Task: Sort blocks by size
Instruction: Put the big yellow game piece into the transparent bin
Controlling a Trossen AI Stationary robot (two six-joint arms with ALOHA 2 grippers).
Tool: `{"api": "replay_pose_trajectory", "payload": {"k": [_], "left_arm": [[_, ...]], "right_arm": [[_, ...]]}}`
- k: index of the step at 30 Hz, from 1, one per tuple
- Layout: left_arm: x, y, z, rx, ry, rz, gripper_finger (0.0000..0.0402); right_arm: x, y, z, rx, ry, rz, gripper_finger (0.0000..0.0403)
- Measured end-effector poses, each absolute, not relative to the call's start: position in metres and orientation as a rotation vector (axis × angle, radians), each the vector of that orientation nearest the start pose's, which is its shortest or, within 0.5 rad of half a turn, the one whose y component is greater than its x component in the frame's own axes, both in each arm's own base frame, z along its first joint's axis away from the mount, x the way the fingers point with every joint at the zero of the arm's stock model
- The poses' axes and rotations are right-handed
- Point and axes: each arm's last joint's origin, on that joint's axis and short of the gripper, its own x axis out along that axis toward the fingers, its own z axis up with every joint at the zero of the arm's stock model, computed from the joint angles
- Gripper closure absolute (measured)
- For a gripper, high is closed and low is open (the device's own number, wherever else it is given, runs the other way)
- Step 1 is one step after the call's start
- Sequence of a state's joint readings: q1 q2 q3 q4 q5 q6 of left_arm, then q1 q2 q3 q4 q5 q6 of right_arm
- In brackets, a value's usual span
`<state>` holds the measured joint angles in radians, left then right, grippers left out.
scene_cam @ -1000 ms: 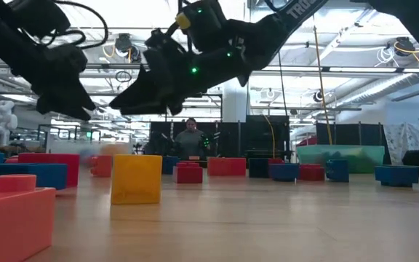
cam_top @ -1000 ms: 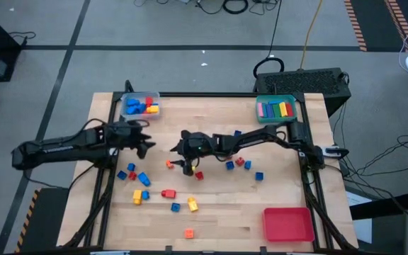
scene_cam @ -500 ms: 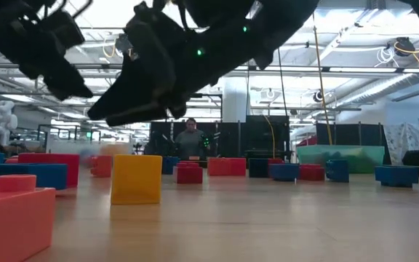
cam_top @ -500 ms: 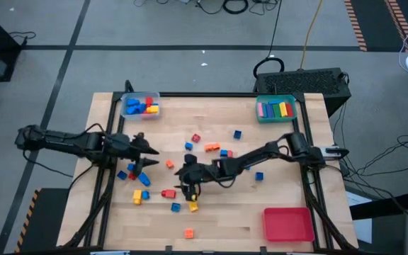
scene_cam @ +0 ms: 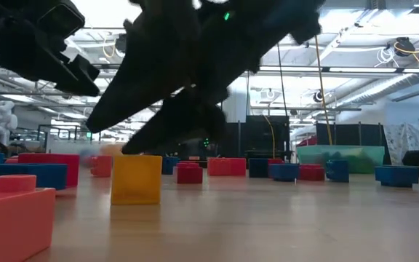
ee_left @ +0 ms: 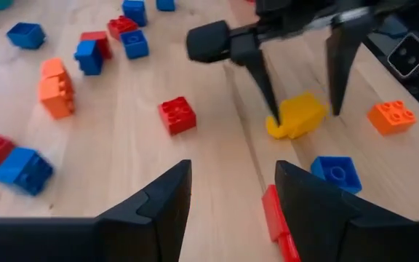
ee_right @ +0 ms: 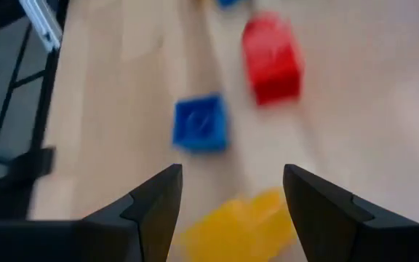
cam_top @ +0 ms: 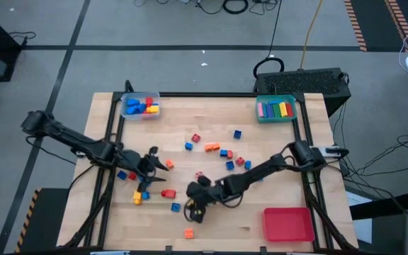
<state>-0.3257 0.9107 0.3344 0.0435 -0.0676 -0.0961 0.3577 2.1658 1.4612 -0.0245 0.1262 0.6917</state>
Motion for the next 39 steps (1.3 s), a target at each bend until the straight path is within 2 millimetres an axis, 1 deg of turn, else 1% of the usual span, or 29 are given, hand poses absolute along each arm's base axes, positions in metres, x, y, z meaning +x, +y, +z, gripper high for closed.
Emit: {"api": "replay_pose_trajectory", "payload": {"k": [3,8,12,16,20,23,29,33,36,39], "left_arm": [[0.18,-0.061,0.174,0.014,0.531,-0.238,0.0204],[0.188,-0.067,0.161,0.028,0.561,-0.236,0.0204],[0.191,-0.071,0.152,0.016,0.601,-0.201,0.0204],[0.193,-0.073,0.143,-0.003,0.646,-0.182,0.0204],[0.194,-0.074,0.138,0.005,0.671,-0.179,0.0204],[0.195,-0.074,0.137,0.01,0.671,-0.181,0.0204],[0.195,-0.074,0.137,0.013,0.67,-0.181,0.0204],[0.195,-0.074,0.137,0.054,0.667,-0.195,0.0204],[0.195,-0.074,0.137,0.08,0.662,-0.204,0.0204],[0.195,-0.074,0.137,0.087,0.66,-0.207,0.0204]], "right_arm": [[0.435,0.169,0.154,0.559,0.824,-0.099,0.0177],[0.436,0.174,0.175,0.561,0.813,-0.283,0.0177],[0.43,0.18,0.18,0.601,0.83,-0.388,0.0177],[0.421,0.198,0.183,0.722,0.853,-0.407,0.0177],[0.418,0.216,0.192,0.889,0.887,-0.374,0.0177],[0.416,0.221,0.197,0.999,0.919,-0.392,0.0177],[0.409,0.226,0.198,1.156,0.981,-0.484,0.0177],[0.411,0.229,0.195,1.248,0.984,-0.509,0.0177],[0.417,0.232,0.186,1.298,0.965,-0.513,0.0177],[0.416,0.232,0.176,1.31,1.019,-0.548,0.0177]]}}
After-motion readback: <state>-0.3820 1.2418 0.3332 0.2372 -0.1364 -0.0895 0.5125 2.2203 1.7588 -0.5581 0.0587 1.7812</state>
